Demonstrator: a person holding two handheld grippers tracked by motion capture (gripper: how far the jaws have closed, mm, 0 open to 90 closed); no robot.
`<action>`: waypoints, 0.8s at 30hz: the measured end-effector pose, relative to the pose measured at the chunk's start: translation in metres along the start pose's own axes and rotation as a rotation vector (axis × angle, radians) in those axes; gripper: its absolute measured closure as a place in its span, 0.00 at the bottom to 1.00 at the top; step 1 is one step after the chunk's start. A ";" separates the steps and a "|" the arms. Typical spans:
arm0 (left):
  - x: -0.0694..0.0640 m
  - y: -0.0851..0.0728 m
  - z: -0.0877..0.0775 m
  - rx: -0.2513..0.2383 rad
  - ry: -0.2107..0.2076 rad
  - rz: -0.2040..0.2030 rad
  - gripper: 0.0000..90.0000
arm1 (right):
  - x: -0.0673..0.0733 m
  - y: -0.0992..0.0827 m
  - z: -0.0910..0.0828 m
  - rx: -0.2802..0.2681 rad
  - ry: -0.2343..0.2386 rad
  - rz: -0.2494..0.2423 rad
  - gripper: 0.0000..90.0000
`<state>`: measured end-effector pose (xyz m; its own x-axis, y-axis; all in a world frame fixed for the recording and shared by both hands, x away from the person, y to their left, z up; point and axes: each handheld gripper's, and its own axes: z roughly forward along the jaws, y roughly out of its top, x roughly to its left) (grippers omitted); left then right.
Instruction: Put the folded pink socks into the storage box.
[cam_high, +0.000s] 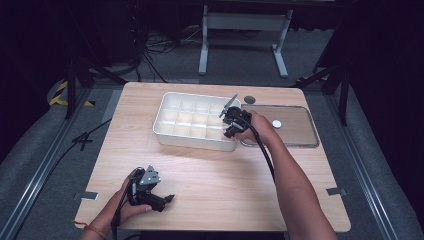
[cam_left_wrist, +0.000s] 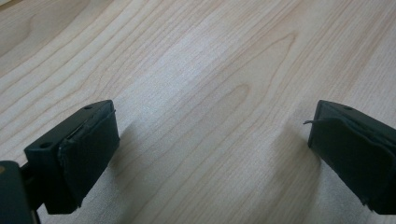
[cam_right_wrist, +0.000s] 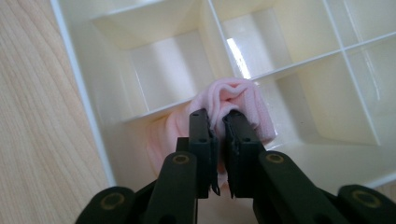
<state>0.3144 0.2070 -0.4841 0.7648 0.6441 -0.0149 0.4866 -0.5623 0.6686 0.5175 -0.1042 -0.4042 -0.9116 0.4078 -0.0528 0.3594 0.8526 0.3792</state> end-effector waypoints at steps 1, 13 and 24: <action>0.000 0.000 0.000 0.000 0.000 0.000 0.02 | 0.000 0.000 0.002 0.012 -0.005 -0.009 0.92; 0.000 0.000 0.000 0.003 0.001 0.003 0.02 | 0.000 -0.001 0.015 0.027 0.000 0.012 0.93; 0.000 0.001 0.001 0.003 -0.008 0.006 0.01 | -0.004 -0.012 0.009 -0.053 0.038 0.064 0.92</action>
<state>0.3154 0.2065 -0.4844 0.7710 0.6366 -0.0164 0.4833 -0.5681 0.6661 0.5191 -0.1128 -0.4171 -0.8944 0.4473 0.0074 0.4068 0.8062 0.4296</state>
